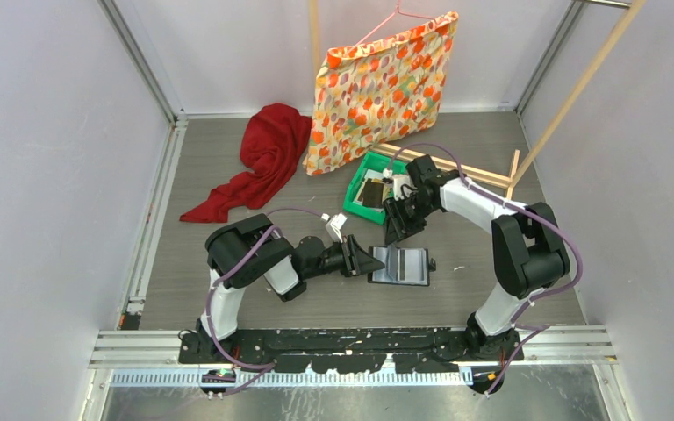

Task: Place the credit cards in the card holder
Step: Turn over the card slot in the card holder.

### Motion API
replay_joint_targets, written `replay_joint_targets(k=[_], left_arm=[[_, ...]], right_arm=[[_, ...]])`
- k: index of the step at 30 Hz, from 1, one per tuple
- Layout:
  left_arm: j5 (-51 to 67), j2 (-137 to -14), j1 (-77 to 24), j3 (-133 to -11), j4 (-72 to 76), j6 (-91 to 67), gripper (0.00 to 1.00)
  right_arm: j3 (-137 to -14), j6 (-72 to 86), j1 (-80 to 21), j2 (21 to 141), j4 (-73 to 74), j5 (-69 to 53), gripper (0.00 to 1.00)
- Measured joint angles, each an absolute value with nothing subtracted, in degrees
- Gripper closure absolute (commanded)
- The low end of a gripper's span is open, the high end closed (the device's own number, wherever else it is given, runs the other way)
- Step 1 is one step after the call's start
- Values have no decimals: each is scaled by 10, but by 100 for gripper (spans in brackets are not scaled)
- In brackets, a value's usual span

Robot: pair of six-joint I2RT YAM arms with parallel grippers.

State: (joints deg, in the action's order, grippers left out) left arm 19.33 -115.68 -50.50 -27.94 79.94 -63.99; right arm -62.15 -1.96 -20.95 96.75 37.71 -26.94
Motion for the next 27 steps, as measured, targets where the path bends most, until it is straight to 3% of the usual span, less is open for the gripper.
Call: replay_joint_targets(k=[15,27], left_arm=[[195,-1150,-513,-280,790,-629,62],[142,-1017,-550,-290,629,-550,58]], right_arm=[[-622,-51,-188,960,407,-274,57],[-622,-57,-188,960,409,-278,57]])
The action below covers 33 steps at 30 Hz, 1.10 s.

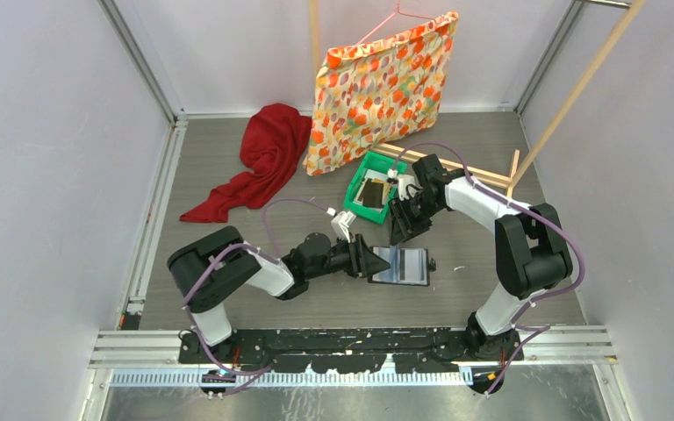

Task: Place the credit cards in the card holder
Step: Turn over the card slot in the card holder.

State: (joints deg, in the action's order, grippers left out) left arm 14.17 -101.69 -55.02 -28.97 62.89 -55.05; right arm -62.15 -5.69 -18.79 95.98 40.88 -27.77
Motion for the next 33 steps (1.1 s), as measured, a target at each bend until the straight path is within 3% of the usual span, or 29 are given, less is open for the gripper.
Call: replay_joint_targets(k=[8,16,24,33], left_arm=[[88,-955,-583,-347,456,-486,56],[31,-919,-616,-372,325,-439,60],[12,-889,-634,-383,301,-428,60],[17,-935,-638,-420,304,-430,58]], right_arm=[[-622,-57,-188,960,409,-278,57],[-622,-57,-188,960,410,-278,57],[-622,-57,-188,960,410,-278,57],[-622,-57,-188,960,410,-278,56]])
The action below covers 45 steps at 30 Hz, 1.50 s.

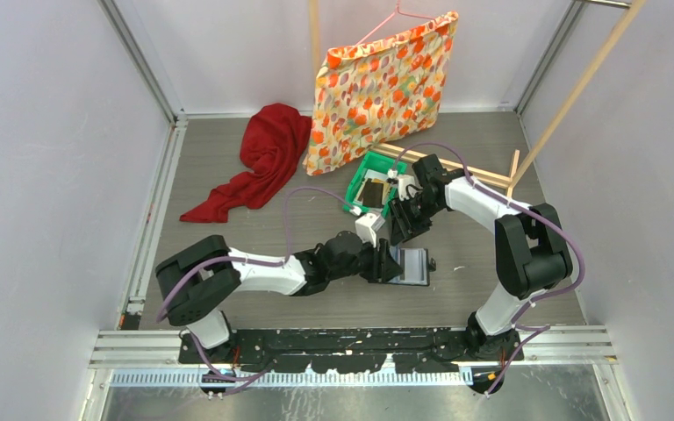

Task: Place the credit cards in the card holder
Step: Turn over the card slot in the card holder.

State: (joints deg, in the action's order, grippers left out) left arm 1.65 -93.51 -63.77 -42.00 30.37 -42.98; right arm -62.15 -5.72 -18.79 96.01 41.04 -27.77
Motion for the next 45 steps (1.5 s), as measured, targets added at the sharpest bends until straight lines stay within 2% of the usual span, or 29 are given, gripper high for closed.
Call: replay_joint_targets(k=[7,15,18,27,35,45], left_arm=[[19,-969,-637,-437,303,-430,56],[33,-998,-637,-459,303,-431,56],[42,-1006,-637,-460,303,-432,56],[81,-1061,-638,-515,302,-433,55],[114,-1079,-637,-551,281,-415,50],[198,-1101,-564,-587,244,-400,54]], right_arm=[[-622,-57,-188,960,410,-278,55],[-623,-62,-181,959,415,-294,39],[-624,-69,-166,942,423,-311,36],[-626,-105,-65,814,434,-347,36],[-626,-147,9,755,448,-392,36],[-576,-214,56,636,448,-488,36]])
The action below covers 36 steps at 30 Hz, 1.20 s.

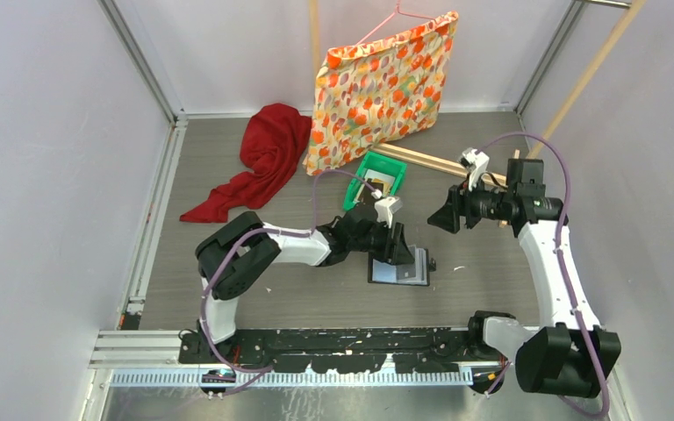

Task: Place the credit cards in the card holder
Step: Turn over the card slot in the card holder, then pick up the credit card from the storage box.

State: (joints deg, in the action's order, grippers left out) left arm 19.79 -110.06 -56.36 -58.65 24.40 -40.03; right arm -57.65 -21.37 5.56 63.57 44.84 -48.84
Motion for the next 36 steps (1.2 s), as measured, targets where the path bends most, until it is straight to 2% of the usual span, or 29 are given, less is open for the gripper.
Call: replay_joint_targets(k=[7,10,11,14,16,19,21,26,30,36], left_arm=[[190,-1056,-561,-584,171,-362,56],[163,-1000,-562,-582,122,-314,52],[143,-966,-561,-580,102,-289,46],[89,-859,-555,-578,59,-220,14],[60,-790,-545,-579,52,-171,7],[50,-745,-512,-594,53,-116,7],[65,-768,-474,-639,44,-91,9],[77,-899,-424,-765,-3,-71,12],[69,-1001,-421,-867,-90,-76,16],[41,-1157,-420,-1118,-267,-89,31]], right_arm=[[-516,-291,69,595,452,-557,36],[-514,-314,69,595,455,-568,38],[-515,-322,69,597,455,-574,38],[-539,-340,65,620,470,-588,39],[-579,-349,57,651,489,-591,39],[-650,-352,46,694,507,-590,39],[-694,-342,42,716,514,-588,39],[-736,-307,39,744,515,-573,39],[-770,-280,39,789,524,-553,38],[-747,-254,66,806,517,-545,38]])
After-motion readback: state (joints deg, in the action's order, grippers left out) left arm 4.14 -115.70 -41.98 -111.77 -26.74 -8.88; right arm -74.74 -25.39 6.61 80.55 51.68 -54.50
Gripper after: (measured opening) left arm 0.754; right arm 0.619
